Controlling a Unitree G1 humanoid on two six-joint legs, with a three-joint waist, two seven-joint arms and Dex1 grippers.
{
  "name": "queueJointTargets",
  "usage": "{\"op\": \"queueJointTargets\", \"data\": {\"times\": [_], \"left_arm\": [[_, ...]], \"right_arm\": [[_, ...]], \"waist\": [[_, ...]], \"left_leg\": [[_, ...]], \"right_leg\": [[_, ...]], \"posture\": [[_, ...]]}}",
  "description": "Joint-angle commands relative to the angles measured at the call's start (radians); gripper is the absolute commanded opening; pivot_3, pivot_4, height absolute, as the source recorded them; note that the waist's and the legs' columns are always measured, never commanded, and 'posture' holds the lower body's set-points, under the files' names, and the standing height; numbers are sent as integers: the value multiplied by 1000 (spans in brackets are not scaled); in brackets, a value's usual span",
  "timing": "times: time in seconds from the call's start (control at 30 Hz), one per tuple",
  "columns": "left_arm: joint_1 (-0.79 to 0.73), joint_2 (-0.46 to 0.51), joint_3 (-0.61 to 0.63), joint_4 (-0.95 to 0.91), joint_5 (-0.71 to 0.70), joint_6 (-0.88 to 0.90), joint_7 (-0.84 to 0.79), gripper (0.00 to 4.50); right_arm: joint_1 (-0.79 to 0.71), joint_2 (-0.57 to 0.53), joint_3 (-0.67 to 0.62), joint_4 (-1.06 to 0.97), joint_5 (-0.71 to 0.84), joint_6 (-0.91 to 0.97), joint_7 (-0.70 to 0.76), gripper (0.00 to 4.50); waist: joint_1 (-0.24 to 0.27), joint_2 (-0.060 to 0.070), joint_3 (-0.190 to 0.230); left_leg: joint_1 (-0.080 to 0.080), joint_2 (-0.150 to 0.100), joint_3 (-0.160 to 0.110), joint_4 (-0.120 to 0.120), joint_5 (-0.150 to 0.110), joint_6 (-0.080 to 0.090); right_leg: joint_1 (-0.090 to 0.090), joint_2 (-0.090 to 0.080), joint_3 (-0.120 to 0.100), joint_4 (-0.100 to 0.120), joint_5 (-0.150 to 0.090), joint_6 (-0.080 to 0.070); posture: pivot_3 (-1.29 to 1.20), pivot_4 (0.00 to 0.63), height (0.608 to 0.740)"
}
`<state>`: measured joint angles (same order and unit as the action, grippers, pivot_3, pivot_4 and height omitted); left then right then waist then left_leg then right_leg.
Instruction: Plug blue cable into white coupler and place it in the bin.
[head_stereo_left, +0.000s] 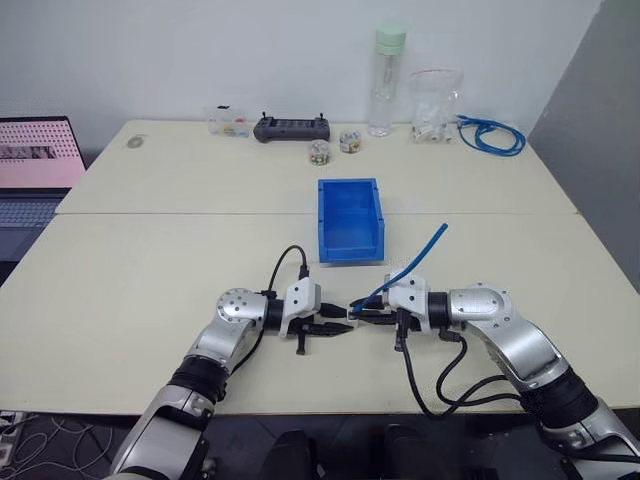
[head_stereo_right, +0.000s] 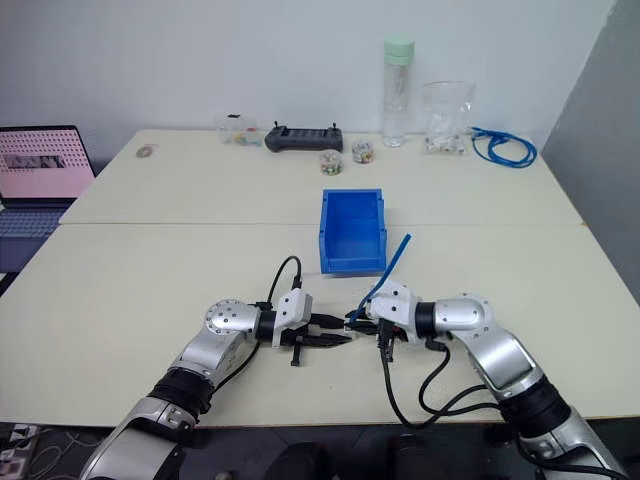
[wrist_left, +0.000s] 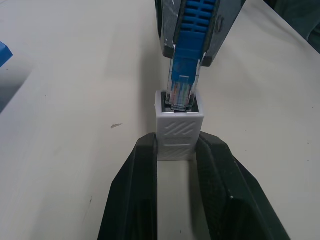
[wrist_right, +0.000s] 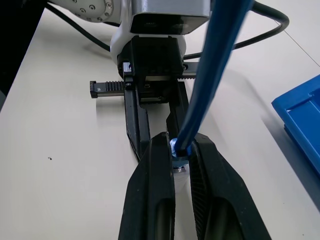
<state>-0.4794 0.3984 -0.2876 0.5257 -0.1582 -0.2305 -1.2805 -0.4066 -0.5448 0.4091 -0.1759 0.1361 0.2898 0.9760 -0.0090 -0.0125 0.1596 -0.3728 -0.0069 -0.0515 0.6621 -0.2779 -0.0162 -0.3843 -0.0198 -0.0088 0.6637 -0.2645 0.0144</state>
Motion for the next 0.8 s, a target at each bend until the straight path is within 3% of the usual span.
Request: {"op": "queueJointTargets", "data": {"times": [0.03,0.13,0.47,0.8], "left_arm": [[24,3,-20,-1,36,4,0,759],[26,1,-21,-5,38,5,1,759],[40,-3,-19,-17,41,7,8,759],[42,-7,-12,-23,44,10,22,759]], "right_arm": [[-31,-29,84,96,-86,84,45,144],[-61,-38,101,95,-82,126,84,144],[-157,-8,96,49,9,432,132,144],[-109,53,109,58,-7,428,72,144]], "waist": [[-1,0,0],[-1,0,-1],[2,-1,-1],[-1,-1,-3]], "left_leg": [[2,0,0,0,0,0],[9,1,0,-2,0,0],[8,1,-2,-2,-1,0],[8,1,-3,-3,-1,0]], "right_leg": [[1,0,1,0,0,0],[8,0,0,-1,-2,-2],[8,-2,0,-2,-2,-2],[8,-2,0,-2,-3,-3]], "posture": [[0,150,740],[0,150,740],[0,150,740],[0,150,740]]}}
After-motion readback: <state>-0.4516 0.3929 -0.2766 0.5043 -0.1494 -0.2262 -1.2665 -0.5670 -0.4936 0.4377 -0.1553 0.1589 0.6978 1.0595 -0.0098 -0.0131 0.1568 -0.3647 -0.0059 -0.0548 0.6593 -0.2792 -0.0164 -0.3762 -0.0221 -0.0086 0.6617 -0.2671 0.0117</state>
